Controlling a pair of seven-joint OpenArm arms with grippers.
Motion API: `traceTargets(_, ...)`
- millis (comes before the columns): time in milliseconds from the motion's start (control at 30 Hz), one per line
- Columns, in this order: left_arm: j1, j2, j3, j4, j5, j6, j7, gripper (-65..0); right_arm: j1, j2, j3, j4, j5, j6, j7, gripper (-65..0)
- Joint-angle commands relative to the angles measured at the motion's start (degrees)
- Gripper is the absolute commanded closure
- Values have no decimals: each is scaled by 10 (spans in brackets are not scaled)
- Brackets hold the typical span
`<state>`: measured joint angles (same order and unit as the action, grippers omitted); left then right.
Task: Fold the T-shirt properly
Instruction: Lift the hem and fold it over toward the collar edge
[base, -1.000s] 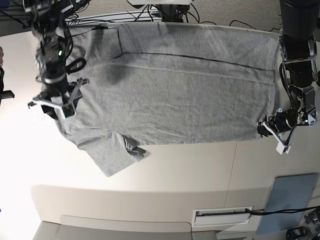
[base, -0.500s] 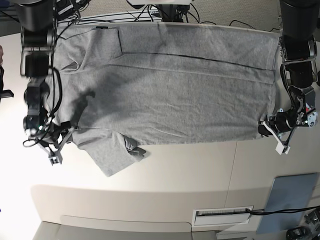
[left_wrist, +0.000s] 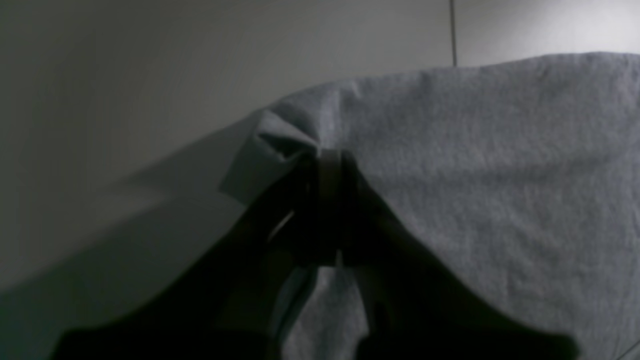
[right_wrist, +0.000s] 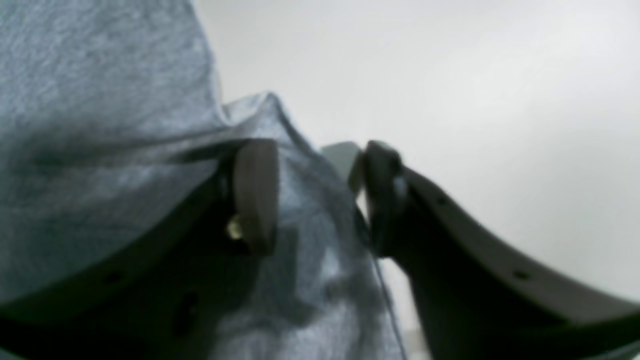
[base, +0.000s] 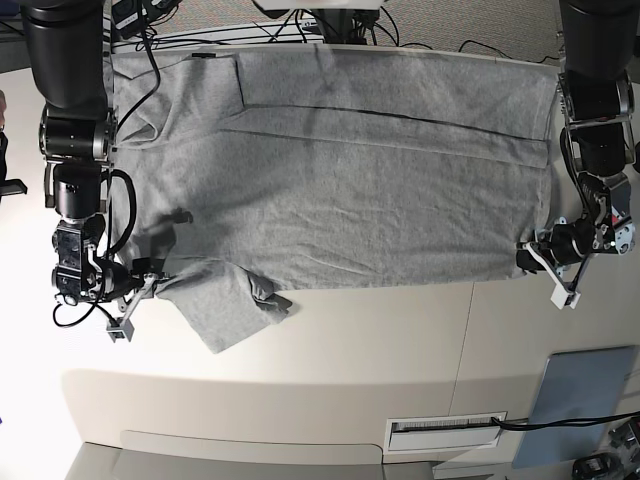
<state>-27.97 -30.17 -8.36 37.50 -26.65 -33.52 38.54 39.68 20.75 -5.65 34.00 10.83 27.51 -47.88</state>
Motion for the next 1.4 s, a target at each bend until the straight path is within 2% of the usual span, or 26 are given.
traceTargets(0, -12, -10, -2, 6, 0, 0, 0, 0, 6, 2, 1, 0, -2, 8, -12, -164)
traceTargets(67, -12, -10, -2, 6, 0, 0, 0, 0, 4, 2, 1, 1, -3, 20, -17, -32)
traceTargets(100, -12, -10, -2, 6, 0, 0, 0, 0, 4, 2, 1, 1, -3, 26, -17, 0)
traceTargets(300, -12, -21, -2, 23, -10, 0, 0, 0, 4, 2, 1, 33, -2, 25, -15, 0)
traceTargets(467, -12, -56, -2, 51, -95, 2, 42, 0, -16, 3, 1, 134, -2, 20, -47, 0)
traceTargets(567, -12, -79, -2, 56, -149, 0, 72, 0, -63, 10, 1, 238, -1, -6, -64, 0)
traceTargets(667, -12, -94, -2, 57, -188, -12, 90, 0, -124, 29, 1, 363, -1, -47, -74, 0)
traceTargets(800, -9, -97, -2, 57, -228, -41, 130, 0, -189, 65, 2, 485, -1, -79, -113, 0)
traceTargets(867, 3, -98, -2, 63, -246, -40, 136, 0, -217, 79, 6, 510, -1, -88, -113, 0)
traceTargets(1067, 97, -125, -2, 149, -292, -38, 128, 0, -305, 83, 84, 567, 31, -86, -117, 0)
traceTargets(1200, 161, -133, -8, 231, -281, -15, 125, 0, -373, 83, 142, 634, 38, -78, -120, 0)
traceTargets(1367, 229, -132, -78, 282, -292, -9, 126, 0, -470, 83, 192, 709, 38, -79, -123, 0)
